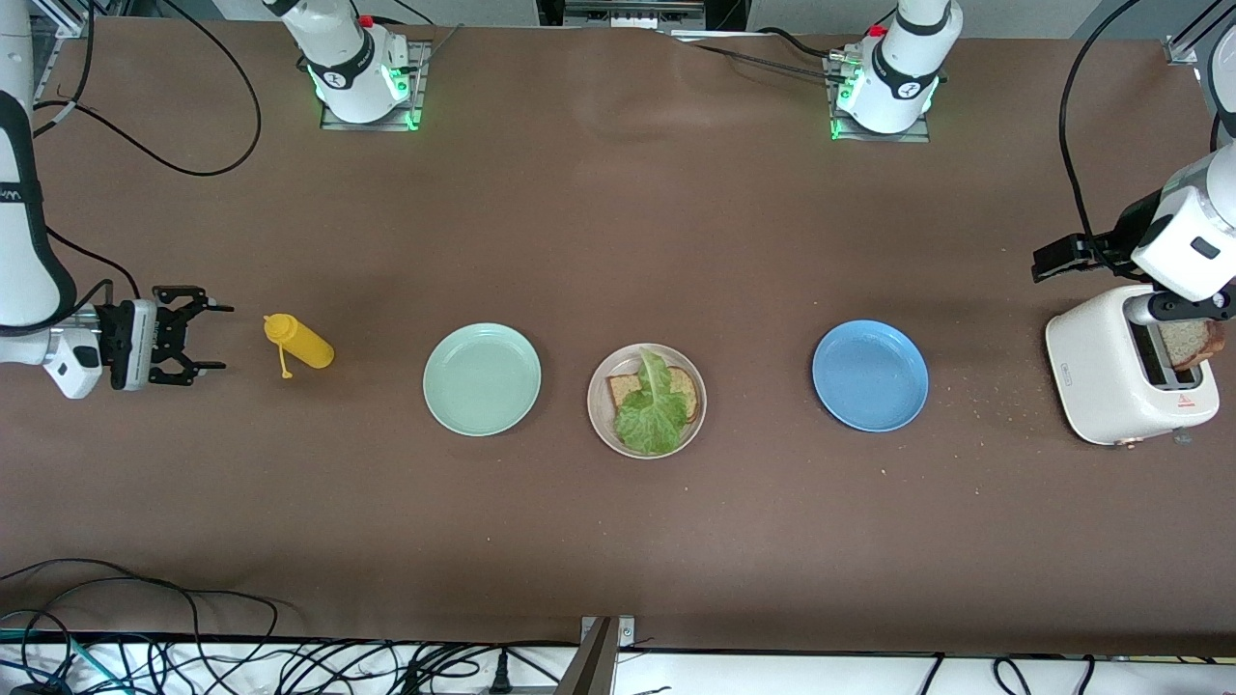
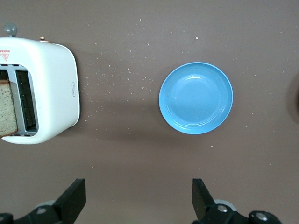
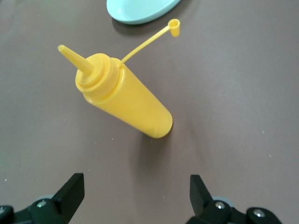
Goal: Make sandwich on beige plate with both arms
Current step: 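Lower the right gripper and grasp the yellow mustard bottle, then lift the mustard bottle with the right gripper over the beige plate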
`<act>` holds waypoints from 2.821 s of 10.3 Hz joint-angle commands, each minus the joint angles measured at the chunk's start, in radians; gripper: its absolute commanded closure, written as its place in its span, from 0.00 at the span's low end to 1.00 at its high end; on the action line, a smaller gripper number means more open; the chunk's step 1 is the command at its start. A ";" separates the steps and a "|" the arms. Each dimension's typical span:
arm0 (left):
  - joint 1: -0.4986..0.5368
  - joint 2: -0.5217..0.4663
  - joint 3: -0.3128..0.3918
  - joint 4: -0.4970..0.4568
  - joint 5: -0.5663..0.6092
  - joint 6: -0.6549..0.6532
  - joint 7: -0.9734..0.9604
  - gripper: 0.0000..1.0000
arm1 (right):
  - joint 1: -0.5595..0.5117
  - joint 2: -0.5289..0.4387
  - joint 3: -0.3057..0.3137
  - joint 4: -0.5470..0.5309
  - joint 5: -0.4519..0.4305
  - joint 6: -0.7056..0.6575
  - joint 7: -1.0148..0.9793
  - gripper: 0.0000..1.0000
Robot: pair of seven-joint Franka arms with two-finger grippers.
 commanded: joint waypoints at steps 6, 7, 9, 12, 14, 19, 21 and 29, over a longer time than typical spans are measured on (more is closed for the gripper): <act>0.004 0.004 0.000 0.018 -0.022 -0.019 0.023 0.00 | 0.036 0.103 0.025 -0.003 0.157 0.064 -0.142 0.00; 0.003 0.004 0.000 0.018 -0.022 -0.019 0.023 0.00 | 0.047 0.117 0.025 -0.006 0.176 0.069 -0.144 0.00; 0.002 0.004 0.000 0.018 -0.022 -0.019 0.023 0.00 | 0.065 0.116 0.027 -0.021 0.188 0.098 -0.144 0.00; 0.001 0.004 0.000 0.020 -0.022 -0.019 0.023 0.00 | 0.071 0.116 0.039 -0.025 0.199 0.115 -0.149 0.25; 0.001 0.004 0.000 0.018 -0.022 -0.019 0.023 0.00 | 0.073 0.116 0.057 -0.031 0.199 0.145 -0.150 0.27; 0.001 0.004 0.000 0.018 -0.022 -0.019 0.023 0.00 | 0.152 0.077 0.128 -0.002 0.161 0.260 -0.098 1.00; -0.001 0.004 0.000 0.018 -0.022 -0.019 0.023 0.00 | 0.253 0.051 0.131 0.061 -0.018 0.264 0.138 1.00; -0.001 0.004 0.000 0.018 -0.022 -0.019 0.023 0.00 | 0.657 0.047 0.128 0.244 -0.612 0.204 0.984 1.00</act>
